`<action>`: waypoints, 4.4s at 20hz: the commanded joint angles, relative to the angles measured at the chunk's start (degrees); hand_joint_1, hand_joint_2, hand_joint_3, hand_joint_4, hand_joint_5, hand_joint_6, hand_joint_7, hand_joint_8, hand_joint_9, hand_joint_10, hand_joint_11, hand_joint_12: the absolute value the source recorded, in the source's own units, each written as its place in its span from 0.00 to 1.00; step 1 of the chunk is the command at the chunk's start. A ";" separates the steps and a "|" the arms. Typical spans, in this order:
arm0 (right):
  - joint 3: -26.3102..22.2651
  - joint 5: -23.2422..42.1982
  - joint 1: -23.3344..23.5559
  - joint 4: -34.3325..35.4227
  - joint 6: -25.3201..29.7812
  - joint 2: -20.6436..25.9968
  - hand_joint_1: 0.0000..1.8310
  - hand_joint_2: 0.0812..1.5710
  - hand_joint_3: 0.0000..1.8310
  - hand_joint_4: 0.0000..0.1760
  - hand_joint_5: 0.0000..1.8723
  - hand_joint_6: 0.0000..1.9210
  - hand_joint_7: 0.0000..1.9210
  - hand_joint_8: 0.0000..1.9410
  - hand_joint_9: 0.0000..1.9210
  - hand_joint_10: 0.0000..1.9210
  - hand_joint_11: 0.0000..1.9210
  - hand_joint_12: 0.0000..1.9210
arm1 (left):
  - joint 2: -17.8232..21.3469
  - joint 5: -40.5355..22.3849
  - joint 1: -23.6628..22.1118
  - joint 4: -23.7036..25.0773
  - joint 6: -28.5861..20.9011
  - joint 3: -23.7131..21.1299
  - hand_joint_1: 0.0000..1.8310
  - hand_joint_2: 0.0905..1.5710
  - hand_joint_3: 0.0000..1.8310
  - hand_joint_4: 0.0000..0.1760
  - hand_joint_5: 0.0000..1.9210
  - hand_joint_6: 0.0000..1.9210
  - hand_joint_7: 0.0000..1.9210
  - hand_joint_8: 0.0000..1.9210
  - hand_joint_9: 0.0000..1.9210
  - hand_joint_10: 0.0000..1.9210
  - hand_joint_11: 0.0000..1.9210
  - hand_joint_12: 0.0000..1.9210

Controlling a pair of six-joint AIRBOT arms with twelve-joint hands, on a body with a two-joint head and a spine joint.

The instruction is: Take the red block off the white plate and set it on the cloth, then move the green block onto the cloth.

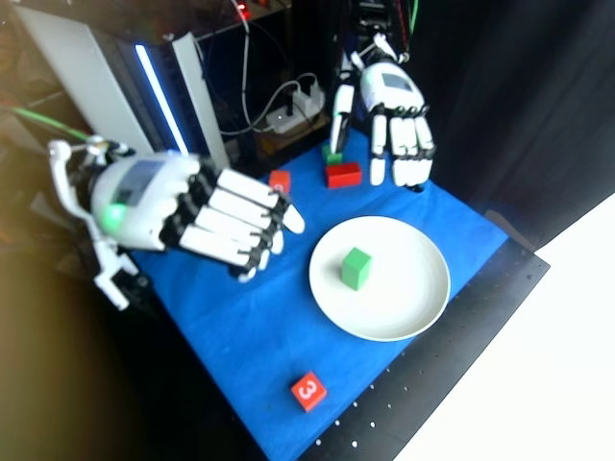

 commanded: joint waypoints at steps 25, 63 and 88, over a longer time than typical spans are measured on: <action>22.07 22.09 12.61 1.25 -0.15 -21.20 0.53 0.55 0.00 0.00 0.38 0.00 0.36 0.01 0.24 0.26 0.04 0.77 | 1.60 -12.06 -0.68 -4.56 3.40 -0.51 0.26 0.76 0.00 0.50 0.24 0.00 0.22 0.00 0.23 0.01 0.02 0.67; -0.81 -0.69 5.78 -6.65 -0.11 -1.41 0.69 0.72 0.00 0.00 0.48 0.45 0.50 0.68 0.51 0.82 0.42 1.00 | 3.78 -16.15 2.61 -6.58 3.38 -3.00 0.30 0.77 0.00 0.25 0.29 0.00 0.26 0.00 0.26 0.00 0.04 0.59; -5.90 -3.44 -11.69 -1.50 3.23 0.04 0.68 0.63 0.00 0.00 0.43 0.35 0.48 0.32 0.43 0.44 0.30 0.77 | 3.59 -17.53 3.77 -6.86 3.38 -3.85 0.26 0.79 0.00 0.77 0.24 0.00 0.22 0.00 0.19 0.00 0.00 0.49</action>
